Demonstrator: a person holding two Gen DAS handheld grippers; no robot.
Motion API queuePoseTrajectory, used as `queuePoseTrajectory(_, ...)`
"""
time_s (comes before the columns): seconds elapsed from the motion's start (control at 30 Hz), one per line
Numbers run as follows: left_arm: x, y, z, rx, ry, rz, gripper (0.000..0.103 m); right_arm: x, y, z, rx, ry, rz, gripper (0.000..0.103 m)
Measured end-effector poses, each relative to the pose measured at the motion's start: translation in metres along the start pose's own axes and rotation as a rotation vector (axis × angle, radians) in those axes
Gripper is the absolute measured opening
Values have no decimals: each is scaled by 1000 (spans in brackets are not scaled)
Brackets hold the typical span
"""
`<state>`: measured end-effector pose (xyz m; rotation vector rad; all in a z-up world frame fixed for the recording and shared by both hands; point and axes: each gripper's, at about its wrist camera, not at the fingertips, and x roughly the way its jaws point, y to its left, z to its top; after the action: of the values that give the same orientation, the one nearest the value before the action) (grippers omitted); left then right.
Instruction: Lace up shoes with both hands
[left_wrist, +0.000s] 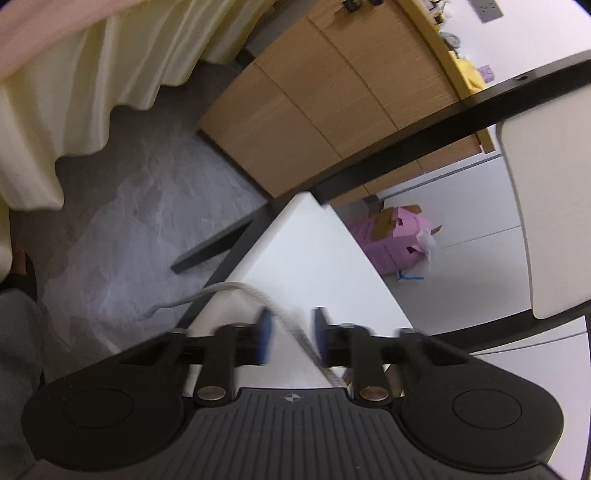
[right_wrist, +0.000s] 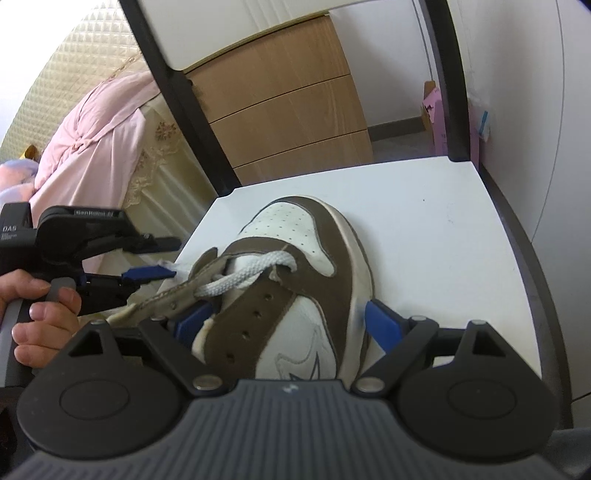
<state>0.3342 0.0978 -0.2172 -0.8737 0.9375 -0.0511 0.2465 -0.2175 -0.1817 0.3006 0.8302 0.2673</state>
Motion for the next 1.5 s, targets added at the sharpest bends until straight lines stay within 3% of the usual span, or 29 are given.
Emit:
queuePoseTrajectory(0.13, -17, -24, -7, 132, -66, -89, 5, -2, -2, 6, 14, 5, 13, 89)
queuePoseTrajectory(0.2, -26, -38, -15, 207, -80, -187, 5, -8, -6, 10, 38, 1, 45, 88)
queuePoseTrajectory(0.27, -31, -52, -27, 276, -69, -293, 5, -21, -13, 14, 75, -45, 82, 88)
queuePoseTrajectory(0.33, -35, -66, -44, 367, -47, -344, 5, -37, -23, 15, 118, -99, 108, 88)
queuePoseTrajectory(0.47, -30, -82, -82, 494, 61, -377, 5, -64, -48, 17, 239, -178, 158, 88)
queuePoseTrajectory(0.57, -29, -89, -108, 597, 104, -355, 5, -67, -59, 29, 272, -153, 218, 88)
queuePoseTrajectory(0.63, -32, -87, -115, 629, 111, -351, 5, -64, -54, 44, 211, -118, 225, 88)
queuePoseTrajectory(0.8, -34, -82, -118, 647, 118, -349, 5, -28, -6, 106, -87, 87, 211, 84)
queuePoseTrajectory(1.0, -25, -86, -116, 622, 125, -353, 5, 60, 71, 157, -418, 389, 210, 78)
queuePoseTrajectory(1.13, -25, -88, -120, 640, 123, -350, 5, 122, 119, 149, -575, 631, 196, 66)
queuePoseTrajectory(1.23, -23, -90, -122, 653, 130, -351, 5, 152, 141, 122, -715, 730, 119, 61)
queuePoseTrajectory(1.3, -24, -92, -123, 663, 127, -350, 5, 166, 143, 109, -753, 759, 79, 48)
queuePoseTrajectory(1.33, -25, -91, -123, 663, 125, -349, 5, 170, 140, 105, -741, 772, 81, 32)
queuePoseTrajectory(1.37, -27, -90, -121, 659, 123, -352, 5, 172, 139, 104, -730, 772, 84, 8)
queuePoseTrajectory(1.4, -30, -89, -120, 652, 121, -355, 5, 169, 139, 106, -724, 746, 87, 3)
queuePoseTrajectory(1.5, -48, -84, -113, 645, 61, -375, 5, 144, 136, 121, -668, 635, 105, 3)
